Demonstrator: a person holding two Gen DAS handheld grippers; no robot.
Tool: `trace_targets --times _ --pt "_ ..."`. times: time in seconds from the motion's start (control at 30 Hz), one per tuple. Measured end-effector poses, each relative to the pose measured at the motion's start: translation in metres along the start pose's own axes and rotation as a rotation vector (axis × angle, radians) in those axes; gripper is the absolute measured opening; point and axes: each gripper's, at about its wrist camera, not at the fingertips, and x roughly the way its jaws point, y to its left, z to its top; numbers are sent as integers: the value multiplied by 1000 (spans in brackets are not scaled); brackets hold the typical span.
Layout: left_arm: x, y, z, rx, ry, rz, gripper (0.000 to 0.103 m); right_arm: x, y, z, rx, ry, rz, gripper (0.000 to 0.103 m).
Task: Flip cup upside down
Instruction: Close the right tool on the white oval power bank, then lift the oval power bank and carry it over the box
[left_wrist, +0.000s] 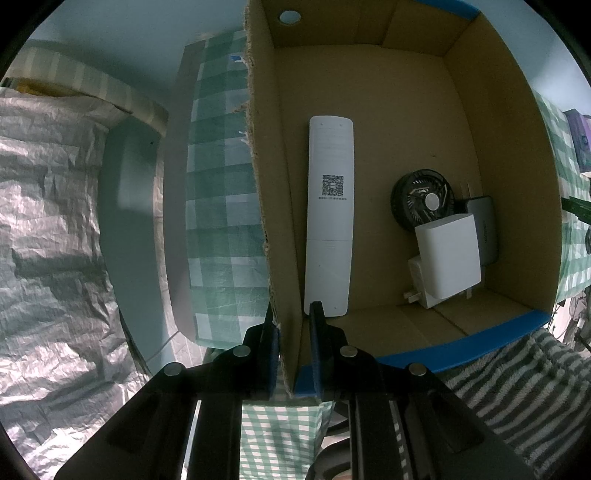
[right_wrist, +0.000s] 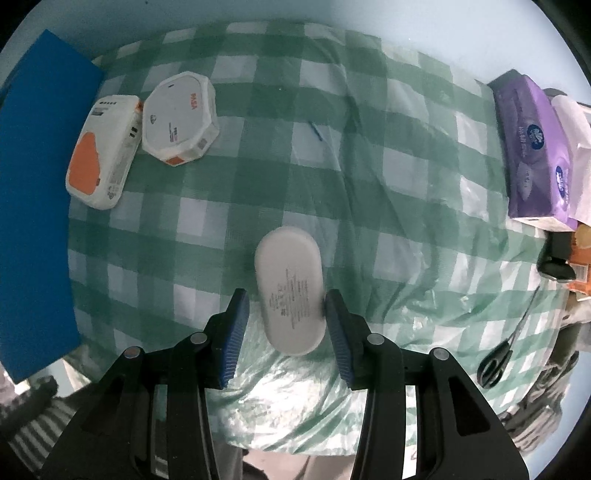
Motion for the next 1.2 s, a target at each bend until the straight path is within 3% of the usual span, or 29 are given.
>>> trace_targets --times 0.57,0.8,1.2 --pt "0 -1 -1 1 1 -4 13 23 4 12 -4 34 -9 37" --pt "0 -1 -1 -2 0 -6 13 -12 16 13 -42 10 -5 37" --pt "0 -3 -1 -4 0 -9 13 -93 75 22 -153 -84 80 37"
